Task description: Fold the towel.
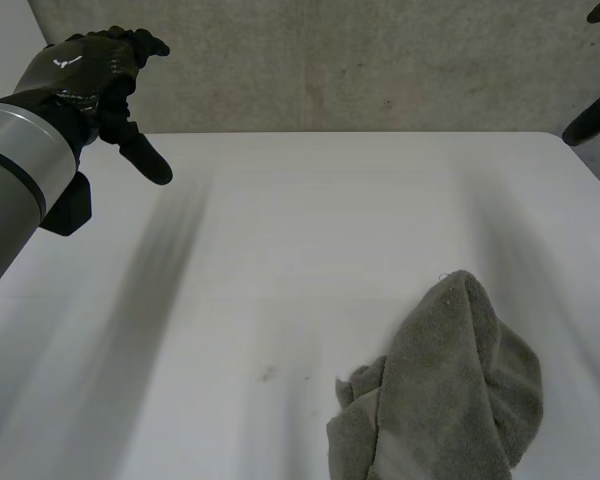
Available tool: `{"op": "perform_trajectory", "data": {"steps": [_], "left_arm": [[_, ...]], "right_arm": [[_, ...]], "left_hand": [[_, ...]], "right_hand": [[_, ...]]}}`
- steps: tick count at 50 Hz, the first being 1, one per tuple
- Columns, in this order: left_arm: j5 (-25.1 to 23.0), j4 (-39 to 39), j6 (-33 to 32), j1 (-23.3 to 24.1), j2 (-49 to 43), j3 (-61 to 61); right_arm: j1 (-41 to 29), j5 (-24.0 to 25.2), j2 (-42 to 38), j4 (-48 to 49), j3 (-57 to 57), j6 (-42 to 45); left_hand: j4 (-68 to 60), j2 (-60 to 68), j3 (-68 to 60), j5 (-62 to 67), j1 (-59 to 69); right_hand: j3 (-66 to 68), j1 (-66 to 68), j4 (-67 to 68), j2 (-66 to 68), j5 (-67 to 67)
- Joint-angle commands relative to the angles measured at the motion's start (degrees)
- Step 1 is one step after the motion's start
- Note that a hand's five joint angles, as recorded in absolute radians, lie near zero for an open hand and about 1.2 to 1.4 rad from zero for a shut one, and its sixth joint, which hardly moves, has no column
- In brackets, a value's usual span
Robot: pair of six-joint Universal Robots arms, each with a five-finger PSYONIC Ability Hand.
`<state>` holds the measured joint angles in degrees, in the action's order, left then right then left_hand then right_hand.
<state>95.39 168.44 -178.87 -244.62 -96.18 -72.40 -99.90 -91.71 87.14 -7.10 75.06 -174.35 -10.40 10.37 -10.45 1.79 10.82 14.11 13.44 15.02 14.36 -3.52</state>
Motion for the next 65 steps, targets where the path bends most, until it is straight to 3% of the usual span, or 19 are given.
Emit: {"op": "perform_trajectory", "data": {"steps": [1, 11, 16, 21, 26, 33, 40, 48, 55, 60, 61, 62, 63, 64, 65], "left_arm": [[-0.2, 0.0, 0.0, -0.1, 0.0, -0.1], [-0.6, 0.2, 0.4, 0.1, 0.0, -0.7], [-0.7, 0.4, 0.8, 1.3, -0.2, -2.2], [-2.1, 0.6, 0.8, 6.5, -3.1, -3.8], [-3.0, 2.0, 1.2, 13.7, -11.6, -4.1], [-3.1, 6.7, 1.4, 19.0, -19.9, -3.6], [-3.2, 10.9, 5.3, 23.7, -26.4, -3.2], [-5.1, 11.7, 11.1, 27.1, -30.3, -3.4], [-6.4, 13.0, 13.2, 29.7, -31.6, -3.4], [-6.3, 14.5, 12.9, 31.0, -32.5, -3.4], [-6.3, 15.0, 12.8, 31.0, -32.6, -3.4], [-6.3, 15.0, 12.8, 31.0, -32.6, -3.4], [-6.0, 15.4, 12.8, 31.0, -32.7, -3.4], [-5.8, 15.8, 12.8, 31.0, -32.6, -3.4], [-5.8, 15.8, 12.8, 31.0, -32.6, -3.4]], "right_arm": [[0.2, 0.4, -0.5, -0.2, -0.3, 1.6], [0.3, 2.2, -0.9, -1.0, -0.3, 3.8], [0.3, 7.5, -2.4, -3.3, -0.4, 10.7], [0.8, 16.2, -4.5, -10.8, 1.2, 22.6], [5.0, 19.3, -6.4, -14.9, 4.7, 27.7], [8.6, 21.9, -8.4, -13.7, 10.7, 25.6], [13.8, 23.1, -8.9, -7.2, 21.2, 17.0], [15.0, 28.3, -9.1, -5.0, 29.8, 17.7], [14.7, 29.7, -9.1, -1.6, 34.1, 18.7], [14.2, 29.2, -10.0, 1.4, 36.4, 18.7], [14.2, 29.2, -10.8, 2.0, 36.7, 18.7], [14.2, 29.3, -11.3, 2.5, 36.7, 18.6], [14.2, 29.3, -11.3, 2.5, 36.7, 18.6], [14.1, 29.3, -11.6, 2.9, 36.6, 18.6], [14.1, 29.3, -11.6, 2.9, 36.6, 18.6]], "left_hand": [[-0.7, 0.7, -0.6, -0.7, 0.2], [-0.5, 0.5, -0.4, -0.9, 0.1], [-0.5, 0.5, -0.4, -0.9, 0.1], [-0.3, 0.4, -0.3, -1.1, -0.1], [-0.3, 0.4, -0.3, -1.1, -0.1], [-0.3, 0.4, -0.3, -1.1, -0.1], [-0.8, 0.9, -0.8, -0.6, 0.4], [-1.7, 1.7, -1.6, 0.3, 1.2], [-2.8, 2.9, -2.8, 1.5, 2.4], [-16.3, 16.3, -16.3, 14.9, 15.9], [-27.1, 27.2, -27.1, 25.7, 26.7], [-27.2, 27.3, -27.2, 25.8, 26.8], [-43.1, 43.1, -43.0, 41.7, 42.6], [-56.2, 56.2, -56.2, 54.8, 55.8], [-56.3, 56.4, -56.3, 54.9, 55.9]], "right_hand": [[-4.1, -3.4, -5.0, -4.4, 3.5], [-4.1, -3.4, -5.0, -4.4, 3.5], [-4.1, -3.4, -5.0, -4.4, 3.5], [-4.1, -3.4, -5.0, -4.4, 3.5], [-4.1, -3.4, -5.0, -4.4, 3.5], [-4.1, -3.4, -5.0, -4.4, 3.5], [-4.1, -3.4, -5.0, -4.4, 3.5], [-4.1, -3.4, -5.0, -4.4, 3.5], [-4.1, -3.4, -5.0, -4.4, 3.5], [4.0, 4.7, 3.1, 3.8, -4.6], [11.2, 11.9, 10.3, 11.0, -11.8], [21.1, 21.8, 20.2, 20.9, -21.7], [21.2, 21.9, 20.3, 21.0, -21.8], [39.0, 39.7, 38.1, 38.8, -39.6], [39.2, 39.9, 38.3, 39.0, -39.8]]}}
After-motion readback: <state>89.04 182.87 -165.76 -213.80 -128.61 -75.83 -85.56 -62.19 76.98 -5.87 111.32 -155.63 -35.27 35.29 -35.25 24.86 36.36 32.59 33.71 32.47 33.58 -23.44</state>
